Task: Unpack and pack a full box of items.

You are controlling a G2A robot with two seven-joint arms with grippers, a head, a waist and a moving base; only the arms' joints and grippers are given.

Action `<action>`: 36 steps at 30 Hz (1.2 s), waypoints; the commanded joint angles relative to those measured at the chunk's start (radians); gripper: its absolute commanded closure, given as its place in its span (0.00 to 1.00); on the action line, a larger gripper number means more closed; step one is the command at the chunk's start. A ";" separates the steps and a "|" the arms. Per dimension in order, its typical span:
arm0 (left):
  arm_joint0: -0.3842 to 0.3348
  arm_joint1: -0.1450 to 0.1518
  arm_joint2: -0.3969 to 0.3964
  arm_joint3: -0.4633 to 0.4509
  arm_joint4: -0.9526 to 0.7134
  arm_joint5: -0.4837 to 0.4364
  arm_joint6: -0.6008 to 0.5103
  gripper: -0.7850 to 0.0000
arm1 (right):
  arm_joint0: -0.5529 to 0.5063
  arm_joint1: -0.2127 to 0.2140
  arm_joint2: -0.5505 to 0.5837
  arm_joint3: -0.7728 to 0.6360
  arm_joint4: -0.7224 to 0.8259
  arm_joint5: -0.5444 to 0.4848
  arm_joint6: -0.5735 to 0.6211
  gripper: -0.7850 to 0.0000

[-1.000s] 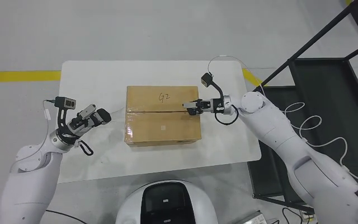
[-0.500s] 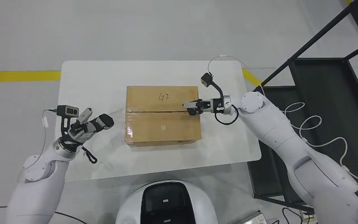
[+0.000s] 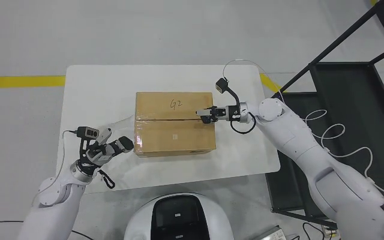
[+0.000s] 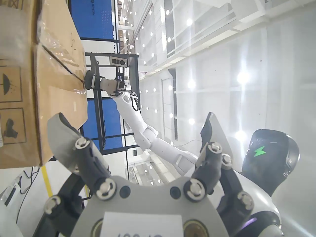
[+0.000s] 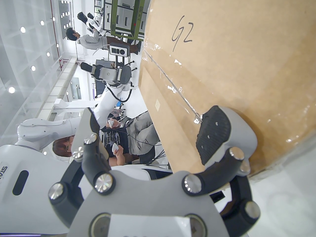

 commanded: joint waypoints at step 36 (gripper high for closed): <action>-0.020 -0.026 0.027 0.053 -0.061 0.181 0.115 0.00 | 0.000 0.000 0.000 0.000 0.000 0.000 0.000 0.00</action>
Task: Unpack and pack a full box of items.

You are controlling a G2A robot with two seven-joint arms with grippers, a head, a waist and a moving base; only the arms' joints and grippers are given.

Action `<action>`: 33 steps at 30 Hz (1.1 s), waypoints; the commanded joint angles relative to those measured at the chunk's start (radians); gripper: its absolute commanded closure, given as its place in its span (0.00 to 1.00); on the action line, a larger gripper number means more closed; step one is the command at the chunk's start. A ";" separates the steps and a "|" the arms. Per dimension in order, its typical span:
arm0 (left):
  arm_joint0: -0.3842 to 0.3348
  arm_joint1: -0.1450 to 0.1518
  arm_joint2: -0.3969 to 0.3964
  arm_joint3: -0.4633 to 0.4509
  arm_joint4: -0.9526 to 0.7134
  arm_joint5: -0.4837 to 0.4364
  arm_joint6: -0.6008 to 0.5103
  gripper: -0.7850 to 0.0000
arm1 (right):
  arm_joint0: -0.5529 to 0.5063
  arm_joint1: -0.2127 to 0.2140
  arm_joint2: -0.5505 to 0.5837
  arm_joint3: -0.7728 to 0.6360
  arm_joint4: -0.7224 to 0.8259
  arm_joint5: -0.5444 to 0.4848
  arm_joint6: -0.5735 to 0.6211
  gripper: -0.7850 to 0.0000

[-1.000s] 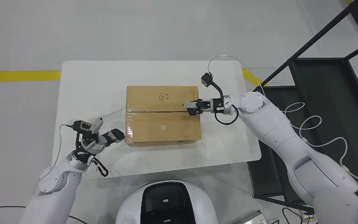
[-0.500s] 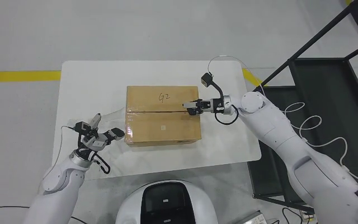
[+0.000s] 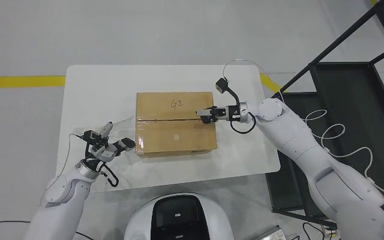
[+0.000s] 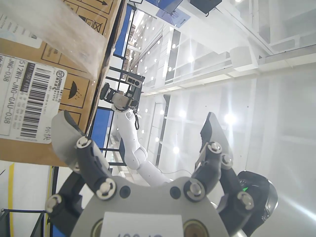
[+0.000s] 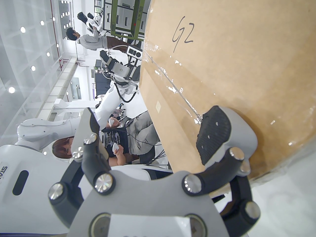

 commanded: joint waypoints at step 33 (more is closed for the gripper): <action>0.031 -0.006 -0.033 -0.024 0.049 0.034 0.182 0.00 | 0.000 0.000 0.000 0.000 0.000 0.000 0.000 0.00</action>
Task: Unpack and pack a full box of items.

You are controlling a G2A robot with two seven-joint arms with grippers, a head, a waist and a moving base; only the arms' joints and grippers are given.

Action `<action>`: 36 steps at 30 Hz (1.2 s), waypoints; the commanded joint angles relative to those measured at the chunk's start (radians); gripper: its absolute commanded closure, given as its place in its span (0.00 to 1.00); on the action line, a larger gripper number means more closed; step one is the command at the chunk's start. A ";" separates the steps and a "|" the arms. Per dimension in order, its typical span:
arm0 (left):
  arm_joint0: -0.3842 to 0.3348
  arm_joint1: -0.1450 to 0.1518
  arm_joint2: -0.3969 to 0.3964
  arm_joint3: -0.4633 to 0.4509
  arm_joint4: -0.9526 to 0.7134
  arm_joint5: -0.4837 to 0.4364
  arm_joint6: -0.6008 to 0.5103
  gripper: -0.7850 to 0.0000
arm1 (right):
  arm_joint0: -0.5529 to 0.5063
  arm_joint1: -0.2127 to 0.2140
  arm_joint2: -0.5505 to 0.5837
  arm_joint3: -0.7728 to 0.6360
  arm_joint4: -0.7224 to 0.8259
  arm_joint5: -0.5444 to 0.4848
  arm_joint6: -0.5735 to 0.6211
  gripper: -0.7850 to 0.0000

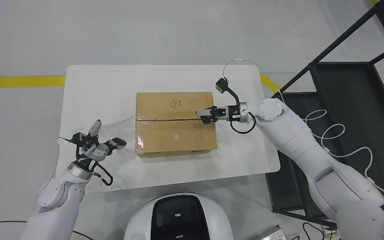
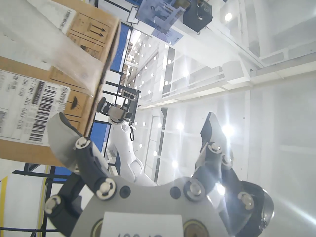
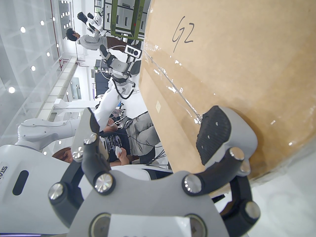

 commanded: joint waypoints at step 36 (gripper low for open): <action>-0.176 -0.085 0.138 0.263 -0.024 -0.093 0.230 1.00 | 0.000 0.000 0.000 0.000 0.000 0.000 0.000 0.00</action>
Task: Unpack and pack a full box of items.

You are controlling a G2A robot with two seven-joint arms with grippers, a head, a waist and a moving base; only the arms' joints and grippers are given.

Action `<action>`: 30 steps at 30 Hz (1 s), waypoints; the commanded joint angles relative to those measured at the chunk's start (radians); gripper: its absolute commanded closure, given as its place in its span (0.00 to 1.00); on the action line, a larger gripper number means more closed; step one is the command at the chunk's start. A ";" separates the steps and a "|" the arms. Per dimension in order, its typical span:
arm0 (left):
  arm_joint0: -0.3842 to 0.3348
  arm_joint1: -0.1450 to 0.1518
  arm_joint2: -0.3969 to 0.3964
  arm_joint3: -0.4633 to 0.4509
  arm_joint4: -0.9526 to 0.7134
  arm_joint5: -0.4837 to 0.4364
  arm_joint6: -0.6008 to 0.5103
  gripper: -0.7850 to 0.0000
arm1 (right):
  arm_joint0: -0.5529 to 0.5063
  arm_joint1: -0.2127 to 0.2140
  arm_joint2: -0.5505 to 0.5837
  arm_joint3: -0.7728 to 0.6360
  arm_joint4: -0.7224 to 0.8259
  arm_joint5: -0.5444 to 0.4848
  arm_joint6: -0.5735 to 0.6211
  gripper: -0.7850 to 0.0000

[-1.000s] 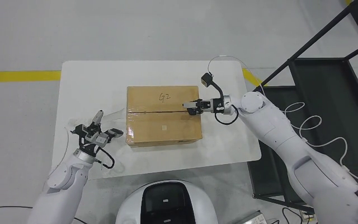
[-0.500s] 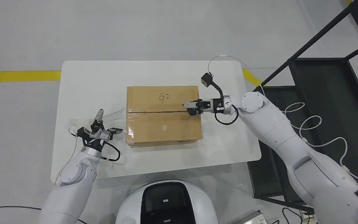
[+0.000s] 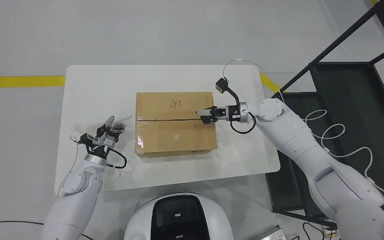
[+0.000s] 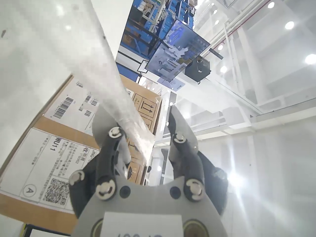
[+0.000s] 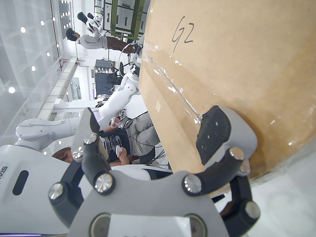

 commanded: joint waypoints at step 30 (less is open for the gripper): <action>-0.049 -0.016 0.045 -0.235 0.282 0.092 -0.011 1.00 | 0.000 0.000 0.000 0.000 0.000 0.000 0.000 0.00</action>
